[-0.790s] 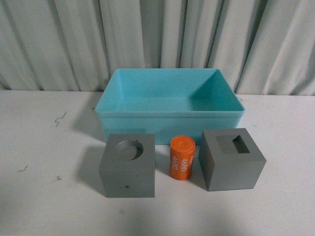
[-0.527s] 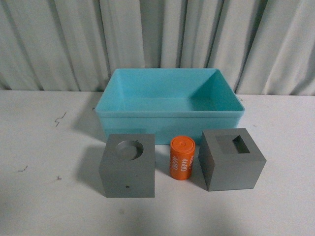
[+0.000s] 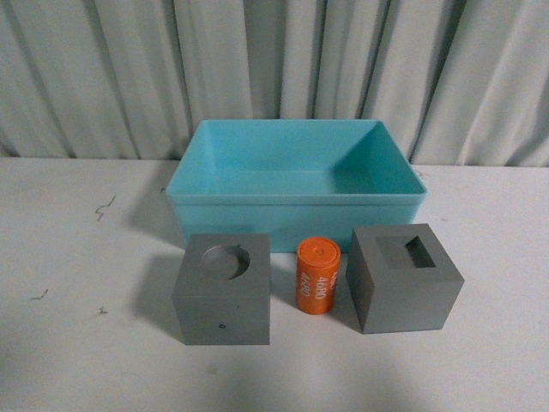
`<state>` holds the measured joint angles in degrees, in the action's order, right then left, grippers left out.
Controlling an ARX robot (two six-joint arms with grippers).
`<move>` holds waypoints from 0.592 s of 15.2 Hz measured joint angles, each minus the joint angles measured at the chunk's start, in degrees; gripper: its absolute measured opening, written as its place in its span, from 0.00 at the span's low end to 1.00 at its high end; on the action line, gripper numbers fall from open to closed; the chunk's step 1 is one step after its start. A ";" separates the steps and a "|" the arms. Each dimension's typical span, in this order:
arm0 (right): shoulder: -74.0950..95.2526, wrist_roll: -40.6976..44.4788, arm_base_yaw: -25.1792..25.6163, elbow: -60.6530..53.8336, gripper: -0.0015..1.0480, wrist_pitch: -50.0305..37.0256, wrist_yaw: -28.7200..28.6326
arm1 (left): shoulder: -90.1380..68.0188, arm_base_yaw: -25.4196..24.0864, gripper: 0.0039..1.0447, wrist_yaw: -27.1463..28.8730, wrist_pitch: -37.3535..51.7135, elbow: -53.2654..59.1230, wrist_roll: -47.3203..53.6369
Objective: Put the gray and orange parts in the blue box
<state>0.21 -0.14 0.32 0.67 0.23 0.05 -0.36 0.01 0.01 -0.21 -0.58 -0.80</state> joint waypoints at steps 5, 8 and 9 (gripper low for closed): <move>0.00 0.00 0.00 0.00 0.94 0.00 0.00 | 0.00 0.00 0.94 0.00 0.00 0.00 0.00; 0.00 0.00 0.00 0.00 0.94 0.00 0.00 | 0.00 0.00 0.94 0.00 0.02 0.00 0.00; 0.00 0.00 0.00 0.00 0.94 -0.02 0.00 | 0.00 0.00 0.94 0.00 0.02 0.00 0.00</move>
<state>0.21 -0.14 0.32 0.67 0.21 0.05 -0.36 0.01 0.01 -0.19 -0.58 -0.80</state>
